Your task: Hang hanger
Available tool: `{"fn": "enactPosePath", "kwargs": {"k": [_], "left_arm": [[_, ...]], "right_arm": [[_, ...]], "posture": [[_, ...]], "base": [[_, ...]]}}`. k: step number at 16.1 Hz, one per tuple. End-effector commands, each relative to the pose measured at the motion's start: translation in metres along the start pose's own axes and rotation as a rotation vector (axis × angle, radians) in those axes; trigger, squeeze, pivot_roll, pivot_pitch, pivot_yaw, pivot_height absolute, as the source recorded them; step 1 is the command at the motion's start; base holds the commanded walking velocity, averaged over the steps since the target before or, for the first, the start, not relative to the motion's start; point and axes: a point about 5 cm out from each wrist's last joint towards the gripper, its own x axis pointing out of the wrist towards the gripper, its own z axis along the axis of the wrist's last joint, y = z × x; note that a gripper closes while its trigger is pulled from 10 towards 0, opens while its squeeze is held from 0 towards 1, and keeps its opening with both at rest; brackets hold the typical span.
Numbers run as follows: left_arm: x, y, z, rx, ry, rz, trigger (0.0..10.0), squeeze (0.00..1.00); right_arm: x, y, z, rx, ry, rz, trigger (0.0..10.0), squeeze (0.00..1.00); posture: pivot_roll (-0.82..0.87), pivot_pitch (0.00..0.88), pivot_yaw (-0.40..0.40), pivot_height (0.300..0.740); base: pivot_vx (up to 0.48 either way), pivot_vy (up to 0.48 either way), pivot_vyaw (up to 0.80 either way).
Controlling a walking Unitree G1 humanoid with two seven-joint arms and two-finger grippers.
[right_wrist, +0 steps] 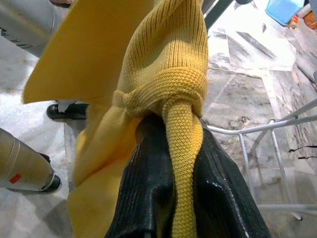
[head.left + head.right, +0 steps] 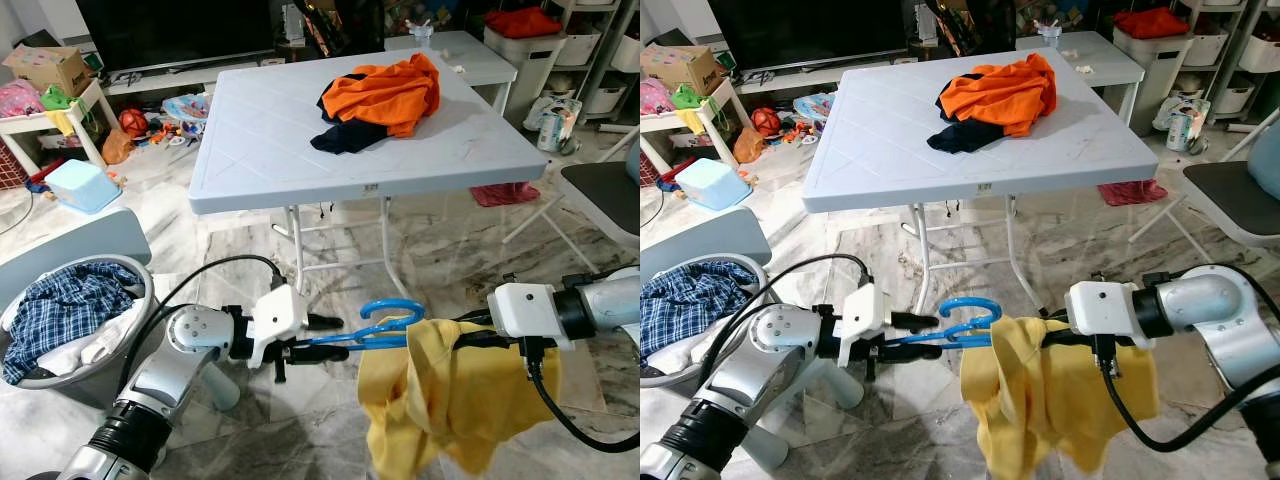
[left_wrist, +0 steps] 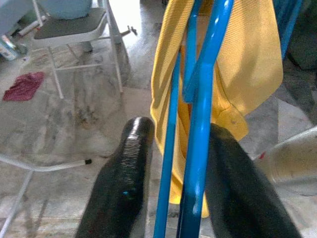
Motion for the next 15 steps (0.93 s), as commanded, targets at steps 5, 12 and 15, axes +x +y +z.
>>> {"fn": "enactPosePath", "kwargs": {"k": [5,12,15], "left_arm": [[0.003,-0.003,-0.003,-0.014,0.035,-0.065,0.0,0.0],[0.006,0.002,-0.004,-0.023,0.011,0.002,0.0,0.0],[0.005,0.005,-0.003,-0.067,-0.037,0.078,0.0,0.0]], "right_arm": [[0.003,-0.014,0.019,-0.104,-0.071,-0.044,10.0,0.0],[0.013,-0.027,0.022,-0.118,-0.115,-0.146,10.0,0.0],[0.022,-0.029,0.024,-0.031,-0.142,-0.075,10.0,1.0]], "posture": [[-0.19,0.0,0.089,0.74],[-0.19,0.0,0.082,0.74],[-0.18,0.0,0.075,0.74]], "base": [[0.0,0.0,0.0],[0.0,0.0,0.0],[0.0,0.0,0.0]]}}
